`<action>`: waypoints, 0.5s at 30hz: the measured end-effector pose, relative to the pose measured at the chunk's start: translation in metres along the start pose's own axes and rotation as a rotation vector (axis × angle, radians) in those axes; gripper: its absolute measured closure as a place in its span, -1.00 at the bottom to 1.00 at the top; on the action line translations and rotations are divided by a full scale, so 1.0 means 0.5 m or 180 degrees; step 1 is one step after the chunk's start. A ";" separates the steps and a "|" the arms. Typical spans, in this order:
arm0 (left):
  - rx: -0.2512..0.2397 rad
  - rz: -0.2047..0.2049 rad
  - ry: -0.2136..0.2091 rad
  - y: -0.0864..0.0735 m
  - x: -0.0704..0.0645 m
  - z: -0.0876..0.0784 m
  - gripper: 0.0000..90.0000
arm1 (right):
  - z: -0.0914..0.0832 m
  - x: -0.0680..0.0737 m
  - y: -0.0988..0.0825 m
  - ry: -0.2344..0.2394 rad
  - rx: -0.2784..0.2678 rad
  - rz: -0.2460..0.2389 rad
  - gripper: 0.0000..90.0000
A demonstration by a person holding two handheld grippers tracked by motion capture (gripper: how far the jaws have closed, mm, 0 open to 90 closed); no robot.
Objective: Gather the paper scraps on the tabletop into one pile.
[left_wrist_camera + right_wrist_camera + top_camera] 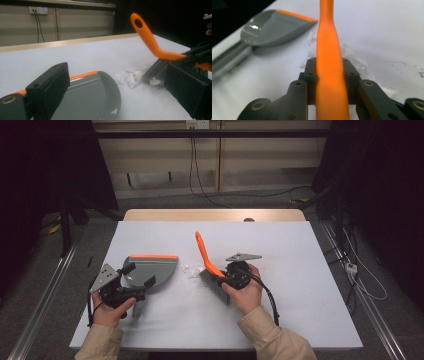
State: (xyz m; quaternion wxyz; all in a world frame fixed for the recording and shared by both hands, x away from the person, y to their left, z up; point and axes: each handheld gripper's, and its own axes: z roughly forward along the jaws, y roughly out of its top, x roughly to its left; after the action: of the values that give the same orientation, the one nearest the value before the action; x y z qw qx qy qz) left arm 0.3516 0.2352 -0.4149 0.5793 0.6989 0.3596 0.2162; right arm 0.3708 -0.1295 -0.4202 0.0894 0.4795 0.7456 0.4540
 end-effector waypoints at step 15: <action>0.0013 -0.0001 0.0007 -0.001 -0.001 0.004 -0.86 | 0.066 0.053 0.045 0.0103 -0.0175 0.0033 0.59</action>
State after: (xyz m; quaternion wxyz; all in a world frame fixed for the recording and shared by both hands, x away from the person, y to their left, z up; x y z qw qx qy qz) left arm 0.3529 0.2335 -0.4158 0.5774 0.6998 0.3609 0.2161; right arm 0.3898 -0.0860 -0.4140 0.0880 0.4732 0.7318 0.4825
